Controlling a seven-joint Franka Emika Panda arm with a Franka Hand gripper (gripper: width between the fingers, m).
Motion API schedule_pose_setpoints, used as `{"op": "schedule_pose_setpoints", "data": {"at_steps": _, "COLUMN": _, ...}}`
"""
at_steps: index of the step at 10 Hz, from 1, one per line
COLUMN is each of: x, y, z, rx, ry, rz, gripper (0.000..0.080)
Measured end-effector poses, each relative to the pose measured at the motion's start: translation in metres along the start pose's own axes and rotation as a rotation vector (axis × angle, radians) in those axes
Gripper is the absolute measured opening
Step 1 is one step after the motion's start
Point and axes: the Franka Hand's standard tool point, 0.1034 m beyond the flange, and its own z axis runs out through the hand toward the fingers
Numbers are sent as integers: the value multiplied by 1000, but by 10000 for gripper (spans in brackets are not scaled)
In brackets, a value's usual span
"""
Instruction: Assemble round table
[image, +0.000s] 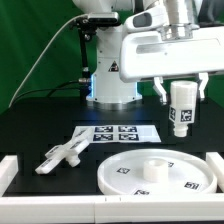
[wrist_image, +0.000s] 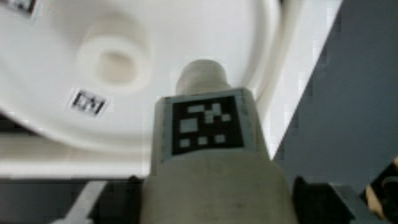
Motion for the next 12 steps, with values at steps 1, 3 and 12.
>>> {"op": "schedule_pose_setpoints", "data": {"at_steps": 1, "x": -8, "y": -1, "z": 2, "rx": 1, "ry": -14, "rz": -2, "gripper": 406}}
{"op": "schedule_pose_setpoints", "data": {"at_steps": 3, "x": -6, "y": 2, "z": 4, "rx": -1, "ry": -17, "rz": -5, "gripper": 406}}
{"op": "schedule_pose_setpoints", "data": {"at_steps": 12, "x": 1, "y": 41, "z": 47, "rx": -34, "ry": -22, "rz": -31, "gripper": 406}}
